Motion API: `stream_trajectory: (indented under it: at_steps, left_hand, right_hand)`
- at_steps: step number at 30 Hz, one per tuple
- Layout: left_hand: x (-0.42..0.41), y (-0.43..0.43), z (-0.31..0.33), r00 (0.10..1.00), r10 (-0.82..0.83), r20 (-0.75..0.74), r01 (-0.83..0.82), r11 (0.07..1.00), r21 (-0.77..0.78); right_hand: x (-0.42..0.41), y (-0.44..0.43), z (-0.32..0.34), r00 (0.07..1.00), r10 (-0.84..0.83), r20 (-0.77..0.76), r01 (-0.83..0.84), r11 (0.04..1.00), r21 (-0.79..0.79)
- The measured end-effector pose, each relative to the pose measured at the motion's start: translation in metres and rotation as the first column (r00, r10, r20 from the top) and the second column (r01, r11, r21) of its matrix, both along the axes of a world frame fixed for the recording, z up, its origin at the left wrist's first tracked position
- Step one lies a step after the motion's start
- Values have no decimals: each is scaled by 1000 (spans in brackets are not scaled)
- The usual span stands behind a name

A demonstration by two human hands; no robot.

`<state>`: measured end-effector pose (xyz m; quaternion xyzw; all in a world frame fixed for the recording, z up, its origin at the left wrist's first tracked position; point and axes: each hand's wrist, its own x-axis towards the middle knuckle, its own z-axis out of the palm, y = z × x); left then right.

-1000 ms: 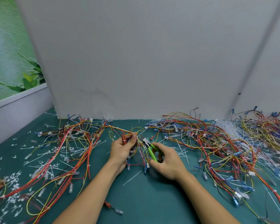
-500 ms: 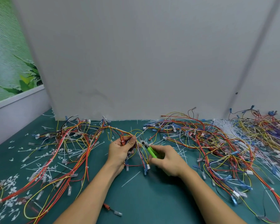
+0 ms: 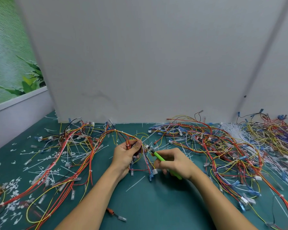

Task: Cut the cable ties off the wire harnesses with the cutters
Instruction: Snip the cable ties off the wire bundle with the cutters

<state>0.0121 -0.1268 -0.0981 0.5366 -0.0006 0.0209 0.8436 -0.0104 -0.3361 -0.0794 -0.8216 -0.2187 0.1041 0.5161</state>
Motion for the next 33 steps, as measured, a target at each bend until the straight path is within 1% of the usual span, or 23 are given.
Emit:
stream_trajectory:
  at_steps: [6,13,23,33]
  left_hand:
    - [-1,0,2,1000,-9,0,9,1000,3]
    - [-3,0,3,1000,-28,3,28,1000,3]
    - [-5,-1,6,998,-65,3,65,998,3]
    - [-3,2,3,993,-115,-3,115,993,33]
  right_hand:
    - [0,-2,-2,999,-41,-25,42,998,44]
    - [-1,0,-3,997,-51,-54,51,999,-6]
    - [-7,1,14,990,-33,-140,35,999,12]
    - [-17,5,32,980,13,-198,-22,999,-45]
